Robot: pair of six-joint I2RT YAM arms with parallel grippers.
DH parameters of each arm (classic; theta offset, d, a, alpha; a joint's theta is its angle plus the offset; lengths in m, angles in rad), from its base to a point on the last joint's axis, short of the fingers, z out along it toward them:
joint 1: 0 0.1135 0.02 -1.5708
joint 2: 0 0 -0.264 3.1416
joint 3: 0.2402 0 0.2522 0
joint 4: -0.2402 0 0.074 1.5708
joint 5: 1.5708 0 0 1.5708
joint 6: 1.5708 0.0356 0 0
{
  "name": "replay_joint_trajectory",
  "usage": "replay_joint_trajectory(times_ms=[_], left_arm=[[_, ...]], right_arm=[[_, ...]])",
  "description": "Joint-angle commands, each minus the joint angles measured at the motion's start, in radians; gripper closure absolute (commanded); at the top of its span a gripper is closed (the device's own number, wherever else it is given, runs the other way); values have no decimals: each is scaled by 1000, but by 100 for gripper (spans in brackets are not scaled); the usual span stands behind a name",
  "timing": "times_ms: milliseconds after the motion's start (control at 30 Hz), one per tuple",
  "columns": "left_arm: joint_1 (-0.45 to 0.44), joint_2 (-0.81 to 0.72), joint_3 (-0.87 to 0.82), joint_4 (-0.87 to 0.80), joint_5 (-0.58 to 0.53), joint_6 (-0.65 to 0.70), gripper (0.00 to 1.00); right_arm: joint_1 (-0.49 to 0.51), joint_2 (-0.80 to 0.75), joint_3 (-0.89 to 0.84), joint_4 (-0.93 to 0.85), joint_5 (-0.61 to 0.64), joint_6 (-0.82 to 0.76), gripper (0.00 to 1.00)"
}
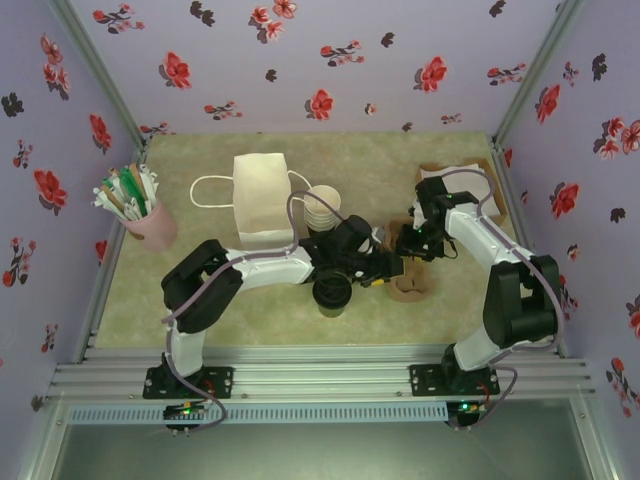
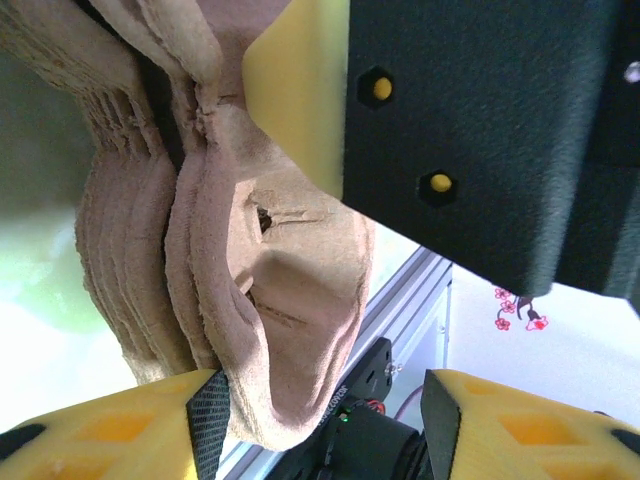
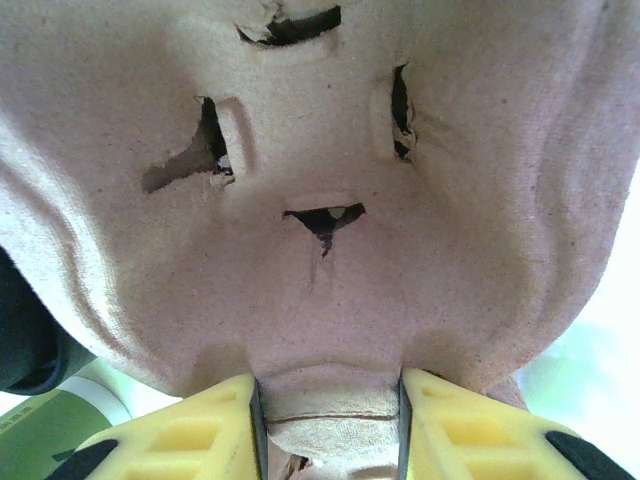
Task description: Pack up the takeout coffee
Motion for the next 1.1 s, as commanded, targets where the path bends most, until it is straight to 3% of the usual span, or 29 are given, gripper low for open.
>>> replay_joint_trajectory(times_ms=[0,200,367,733,1067], left_arm=[[6,25,0,114,-6,-23,45],[8,32,-6,97,-27,-31,52],[8,36,-11,68,-41,-24,52],[11,18,-22,53,-80,-42,54],[12,16,-35,76,-74,-47,57]], right_arm=[[10,-24,-17,-16,-108,41,65],[9,-28,-20,-14,-115,45,63],[9,-34,-27,-10,-121,49,56],[10,-53,-34,-10,-122,53,55],[34,-7,-1,-61,-23,14,56]])
